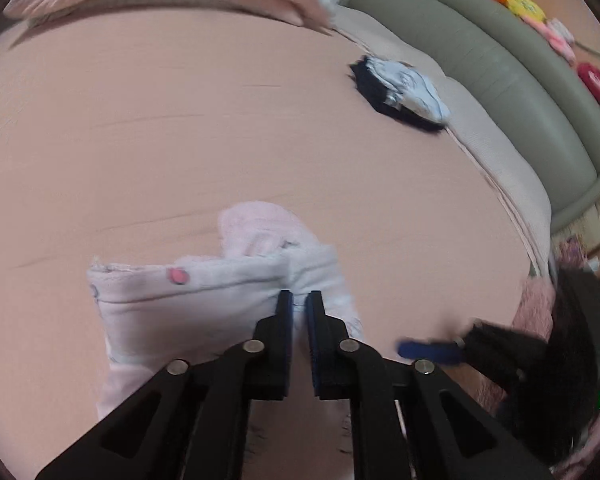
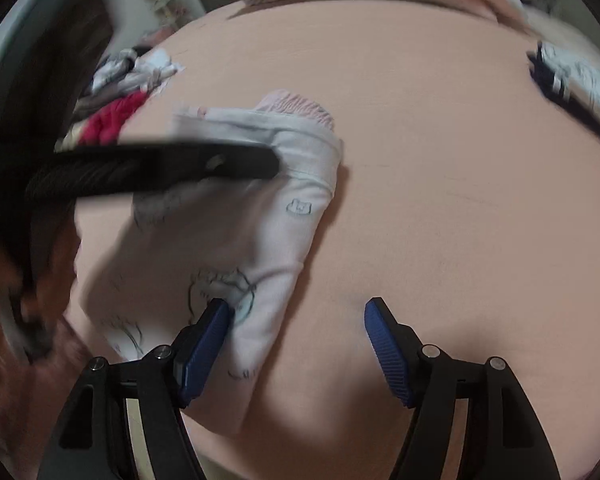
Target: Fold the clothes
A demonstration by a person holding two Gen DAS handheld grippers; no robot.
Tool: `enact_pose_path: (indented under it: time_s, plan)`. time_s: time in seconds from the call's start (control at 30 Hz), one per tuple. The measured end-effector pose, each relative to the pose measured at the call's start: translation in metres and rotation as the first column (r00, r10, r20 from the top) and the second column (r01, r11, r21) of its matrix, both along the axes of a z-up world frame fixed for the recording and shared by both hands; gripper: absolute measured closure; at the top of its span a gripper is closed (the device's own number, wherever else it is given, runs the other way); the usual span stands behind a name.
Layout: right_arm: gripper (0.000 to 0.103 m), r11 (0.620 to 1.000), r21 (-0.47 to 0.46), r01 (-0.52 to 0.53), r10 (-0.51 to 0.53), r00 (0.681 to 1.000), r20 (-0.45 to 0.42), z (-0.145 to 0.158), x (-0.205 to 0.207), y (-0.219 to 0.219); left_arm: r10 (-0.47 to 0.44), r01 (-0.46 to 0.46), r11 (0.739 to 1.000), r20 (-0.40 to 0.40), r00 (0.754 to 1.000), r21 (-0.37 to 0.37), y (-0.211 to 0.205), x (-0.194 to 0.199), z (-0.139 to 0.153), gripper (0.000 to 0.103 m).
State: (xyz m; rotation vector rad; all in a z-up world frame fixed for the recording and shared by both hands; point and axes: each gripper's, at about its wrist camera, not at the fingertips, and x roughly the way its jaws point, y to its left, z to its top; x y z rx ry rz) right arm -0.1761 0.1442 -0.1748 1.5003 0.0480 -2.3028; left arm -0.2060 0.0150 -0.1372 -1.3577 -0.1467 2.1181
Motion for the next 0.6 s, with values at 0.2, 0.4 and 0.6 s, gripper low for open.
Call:
enact_pose_path:
  time_s: [0.2,0.4,0.6]
  plan:
    - [0.034,0.999,0.005,-0.039,0.039,0.999,0.035,0.004,0.023,0.001,0.022,-0.022,1.0,-0.01,1.0,-0.008,-0.02,0.013,0.011,0.101]
    - [0.033,0.969,-0.184,0.166,-0.155,0.985,0.07,0.011,-0.004,0.032,-0.051,0.049,0.99,-0.013,0.999,-0.135,0.009,0.044,0.01,0.101]
    - [0.033,0.967,-0.174,0.184,-0.176,0.983,0.059,0.014,-0.034,0.035,0.048,-0.048,0.998,0.027,0.998,-0.032,0.018,0.094,-0.005,0.1]
